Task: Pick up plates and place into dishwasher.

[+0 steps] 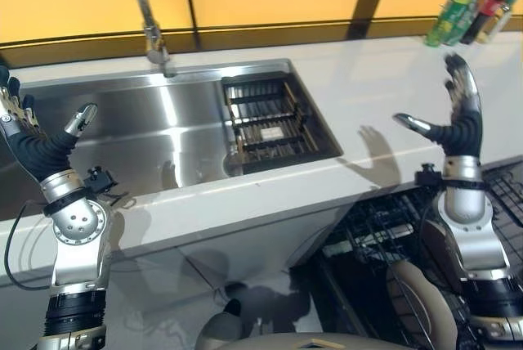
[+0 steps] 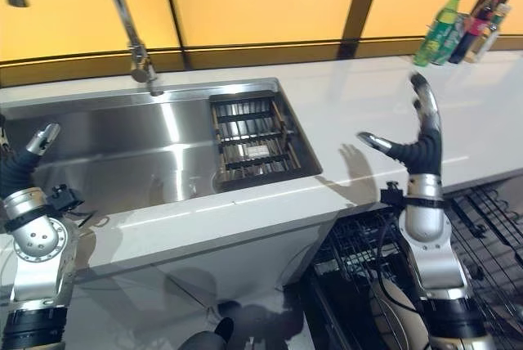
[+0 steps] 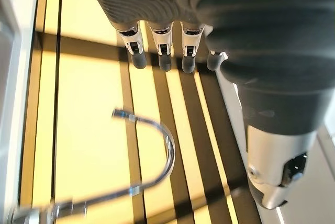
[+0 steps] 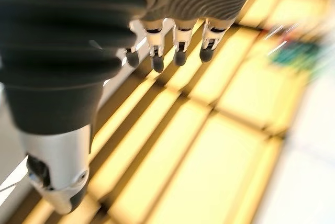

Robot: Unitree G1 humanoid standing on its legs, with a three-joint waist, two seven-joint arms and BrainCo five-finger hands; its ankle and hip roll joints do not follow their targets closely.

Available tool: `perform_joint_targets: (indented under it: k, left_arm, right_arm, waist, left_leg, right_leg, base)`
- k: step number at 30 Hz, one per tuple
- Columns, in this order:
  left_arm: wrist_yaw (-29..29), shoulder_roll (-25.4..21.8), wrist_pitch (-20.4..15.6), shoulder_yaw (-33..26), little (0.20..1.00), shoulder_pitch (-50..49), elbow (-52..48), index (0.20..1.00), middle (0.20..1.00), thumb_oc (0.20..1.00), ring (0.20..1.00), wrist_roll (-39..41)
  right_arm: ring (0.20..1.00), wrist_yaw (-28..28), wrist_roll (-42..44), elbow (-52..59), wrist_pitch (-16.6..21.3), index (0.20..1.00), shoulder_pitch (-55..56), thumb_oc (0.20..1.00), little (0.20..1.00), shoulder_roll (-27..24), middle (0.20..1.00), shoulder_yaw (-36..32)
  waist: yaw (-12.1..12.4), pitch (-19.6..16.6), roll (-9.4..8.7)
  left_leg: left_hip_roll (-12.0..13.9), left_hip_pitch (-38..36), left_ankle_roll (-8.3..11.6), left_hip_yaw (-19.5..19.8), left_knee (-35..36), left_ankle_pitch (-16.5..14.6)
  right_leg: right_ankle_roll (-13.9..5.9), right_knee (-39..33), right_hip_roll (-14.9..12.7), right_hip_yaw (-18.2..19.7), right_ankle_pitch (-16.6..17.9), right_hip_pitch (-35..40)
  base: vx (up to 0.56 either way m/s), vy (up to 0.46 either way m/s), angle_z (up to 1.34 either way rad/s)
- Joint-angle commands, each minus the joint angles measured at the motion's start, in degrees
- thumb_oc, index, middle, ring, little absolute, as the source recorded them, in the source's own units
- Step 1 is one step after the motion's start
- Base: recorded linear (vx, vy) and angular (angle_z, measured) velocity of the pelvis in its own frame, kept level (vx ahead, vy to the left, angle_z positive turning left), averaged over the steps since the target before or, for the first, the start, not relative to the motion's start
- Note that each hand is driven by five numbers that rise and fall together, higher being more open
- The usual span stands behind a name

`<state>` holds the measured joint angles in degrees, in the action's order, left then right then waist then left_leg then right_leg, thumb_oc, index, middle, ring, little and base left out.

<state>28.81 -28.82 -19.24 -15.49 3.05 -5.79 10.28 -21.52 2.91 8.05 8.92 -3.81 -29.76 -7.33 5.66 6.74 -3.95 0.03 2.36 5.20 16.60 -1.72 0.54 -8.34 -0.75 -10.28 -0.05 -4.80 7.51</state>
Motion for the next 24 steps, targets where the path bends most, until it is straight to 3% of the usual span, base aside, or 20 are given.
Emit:
perform_joint_targets:
  k: [1,5,10,14,18,24]
  left_arm:
    - [-1.40,-3.19,-0.54,-0.81,1.000,-1.14,-1.44,1.000,1.000,1.000,1.000,-0.57]
    - [-1.34,-3.59,0.74,-0.83,1.000,-1.29,-1.34,1.000,1.000,1.000,1.000,-1.78]
    - [1.05,-4.45,1.75,1.64,1.000,0.35,-1.05,1.000,1.000,1.000,1.000,-3.21]
    - [3.94,-3.84,1.34,5.28,1.000,2.55,-0.66,1.000,1.000,1.000,1.000,-5.00]
    - [7.81,-3.07,0.84,8.73,1.000,4.98,0.18,1.000,1.000,1.000,1.000,-5.57]
    - [11.02,-2.05,-0.23,11.68,1.000,5.63,0.21,1.000,1.000,1.000,1.000,-6.23]
  right_arm:
    - [1.000,-4.53,0.49,0.45,-0.22,1.000,4.39,1.000,1.000,-0.67,1.000,-2.64]
    - [1.000,-9.01,-0.10,-2.73,-3.23,1.000,7.20,1.000,1.000,0.96,1.000,-1.75]
    - [1.000,-15.75,2.48,-12.55,-1.40,1.000,7.33,1.000,1.000,4.75,1.000,0.89]
    - [1.000,-22.95,5.93,-20.30,1.03,1.000,4.41,1.000,1.000,7.34,1.000,2.63]
    - [1.000,-30.36,8.03,-26.62,4.39,1.000,0.45,1.000,1.000,6.64,1.000,2.45]
    - [1.000,-35.32,11.98,-30.12,7.03,1.000,-2.52,1.000,1.000,5.75,1.000,2.86]
  waist:
    - [-3.37,-4.90,3.08]
    - [-5.71,-2.90,3.30]
    - [-7.43,1.72,3.57]
    - [-7.98,5.19,5.16]
    - [-8.23,8.85,7.75]
    - [-7.80,12.45,10.28]
  left_leg:
    - [4.61,-5.74,1.16,-0.50,-0.02,-6.45]
    - [4.16,-5.32,1.13,-1.07,-2.45,-7.98]
    - [2.51,-1.37,1.19,-1.78,-8.92,-10.65]
    - [1.16,4.33,1.11,-2.78,-14.84,-12.79]
    - [-0.28,9.79,1.38,-3.91,-19.68,-13.48]
    - [-2.03,15.50,1.40,-5.12,-24.40,-14.10]
  right_leg:
    - [-3.83,5.88,-2.43,4.91,3.51,-8.19]
    - [-4.38,8.19,-1.94,8.34,3.10,-9.93]
    - [-5.90,10.98,-3.28,11.19,3.60,-13.53]
    - [-6.66,12.79,-4.45,13.04,4.08,-17.73]
    - [-6.66,14.46,-5.19,13.89,4.46,-21.65]
    - [-6.61,15.85,-6.48,13.71,4.76,-24.90]
  base:
    - [-0.05,-0.089,-0.39]
    - [-0.05,-0.056,-0.59]
    - [-0.12,-0.046,-0.56]
    - [-0.19,0.033,-0.58]
    - [-0.20,0.095,-0.21]
    - [-0.11,0.045,-0.15]
